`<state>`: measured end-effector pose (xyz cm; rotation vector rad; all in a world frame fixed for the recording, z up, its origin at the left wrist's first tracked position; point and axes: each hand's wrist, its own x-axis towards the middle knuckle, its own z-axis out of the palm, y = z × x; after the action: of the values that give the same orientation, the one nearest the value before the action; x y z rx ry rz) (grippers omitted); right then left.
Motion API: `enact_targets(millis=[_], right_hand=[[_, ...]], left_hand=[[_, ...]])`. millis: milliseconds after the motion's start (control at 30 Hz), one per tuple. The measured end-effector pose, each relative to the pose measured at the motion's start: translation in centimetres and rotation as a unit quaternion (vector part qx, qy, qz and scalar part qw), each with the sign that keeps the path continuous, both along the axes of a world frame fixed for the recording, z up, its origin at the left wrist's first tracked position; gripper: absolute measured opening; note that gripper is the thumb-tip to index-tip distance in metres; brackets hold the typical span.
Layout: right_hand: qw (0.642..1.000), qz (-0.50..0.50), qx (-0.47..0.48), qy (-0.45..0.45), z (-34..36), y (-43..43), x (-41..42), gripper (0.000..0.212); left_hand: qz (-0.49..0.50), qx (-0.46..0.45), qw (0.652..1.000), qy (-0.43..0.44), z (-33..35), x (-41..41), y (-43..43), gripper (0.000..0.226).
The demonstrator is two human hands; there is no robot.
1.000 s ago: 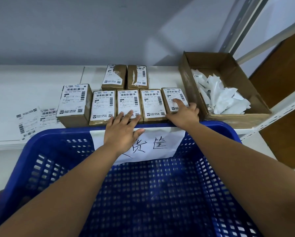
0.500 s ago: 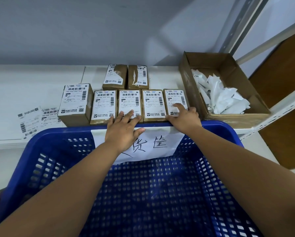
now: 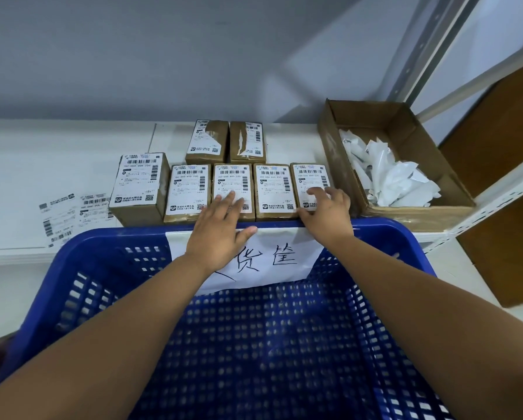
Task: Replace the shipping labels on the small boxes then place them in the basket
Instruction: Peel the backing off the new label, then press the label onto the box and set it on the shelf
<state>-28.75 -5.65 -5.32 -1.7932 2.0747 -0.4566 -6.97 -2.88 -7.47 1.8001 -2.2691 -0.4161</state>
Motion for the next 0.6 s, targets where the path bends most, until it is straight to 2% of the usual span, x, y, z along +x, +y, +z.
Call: enact_targets(millis=[67, 100, 200, 300, 600], right_hand=[[0.999, 0.018, -0.026, 0.006, 0.4, 0.1, 0.6, 0.048], [0.999, 0.028, -0.037, 0.011, 0.8, -0.1, 1.1, 0.047], [0.995, 0.071, -0.055, 0.039, 2.3, -1.1, 2.8, 0.049], [0.991, 0.104, -0.069, 0.041, 4.1, -2.7, 4.9, 0.047], [0.983, 0.181, 0.013, 0.032, 5.0, -7.6, 8.8, 0.06]], left_hand=[[0.048, -0.027, 0.993, 0.1, 0.5, 0.3, -0.1, 0.057], [0.066, -0.05, 0.989, 0.119, 0.8, 0.5, -0.3, 0.052], [0.08, -0.097, 0.987, 0.099, 1.6, 0.9, -1.4, 0.039], [0.099, -0.092, 0.987, 0.086, 2.6, 1.1, -3.8, 0.035], [0.179, -0.03, 0.982, 0.052, 3.9, 1.8, -11.3, 0.045]])
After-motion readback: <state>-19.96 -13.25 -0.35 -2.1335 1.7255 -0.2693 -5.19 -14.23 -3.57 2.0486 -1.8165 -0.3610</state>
